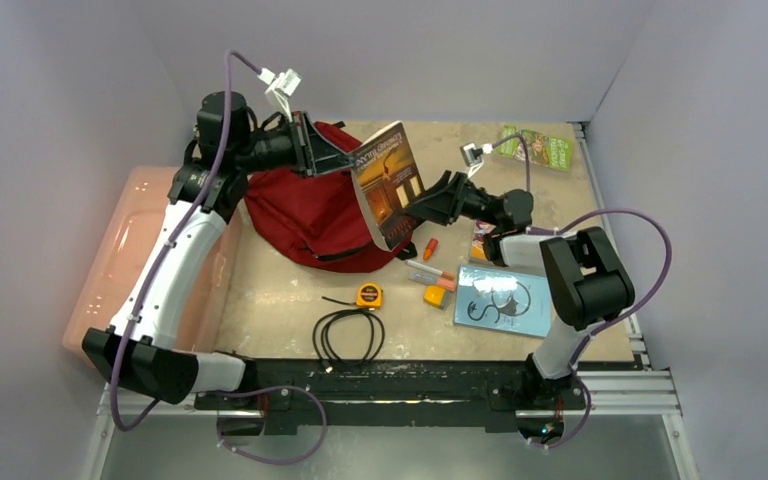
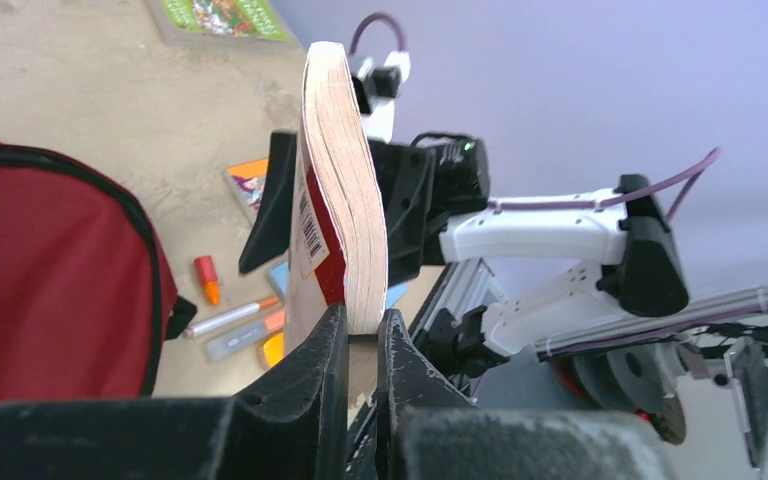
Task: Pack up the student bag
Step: Pick up the book from the center of the board.
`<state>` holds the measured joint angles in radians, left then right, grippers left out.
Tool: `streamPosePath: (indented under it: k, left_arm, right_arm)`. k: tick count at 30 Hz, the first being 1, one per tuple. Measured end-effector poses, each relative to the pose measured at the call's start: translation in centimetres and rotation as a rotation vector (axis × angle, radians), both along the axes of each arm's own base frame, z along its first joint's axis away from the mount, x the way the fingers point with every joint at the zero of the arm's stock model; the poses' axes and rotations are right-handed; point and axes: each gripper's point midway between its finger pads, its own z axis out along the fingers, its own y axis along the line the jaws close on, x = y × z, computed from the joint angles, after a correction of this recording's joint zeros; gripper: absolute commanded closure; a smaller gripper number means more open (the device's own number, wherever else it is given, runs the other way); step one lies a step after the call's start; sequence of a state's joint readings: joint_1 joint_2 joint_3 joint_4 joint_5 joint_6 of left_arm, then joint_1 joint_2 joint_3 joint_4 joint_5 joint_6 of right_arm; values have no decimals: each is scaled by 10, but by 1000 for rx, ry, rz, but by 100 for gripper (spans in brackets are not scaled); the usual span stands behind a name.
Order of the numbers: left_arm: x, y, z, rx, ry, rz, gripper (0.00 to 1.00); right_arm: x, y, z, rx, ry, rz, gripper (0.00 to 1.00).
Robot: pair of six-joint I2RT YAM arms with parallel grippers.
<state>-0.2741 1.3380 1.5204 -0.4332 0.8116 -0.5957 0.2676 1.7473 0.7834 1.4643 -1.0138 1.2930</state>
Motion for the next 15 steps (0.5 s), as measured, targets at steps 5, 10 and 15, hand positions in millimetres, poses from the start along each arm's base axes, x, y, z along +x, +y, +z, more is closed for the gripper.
streamPosePath:
  k: [5,10,15]
  left_arm:
    - [-4,8,18,-91,-9,19,100]
    - [-7,6,39,-229,-21,12,100]
    - [4,0,30,-332,76,8,100]
  right_arm:
    - [-27,12,-3,43,99,17,1]
    - [-26,15,21,168,190,-80,1]
    - [-37,20,66,296,164,-111,2]
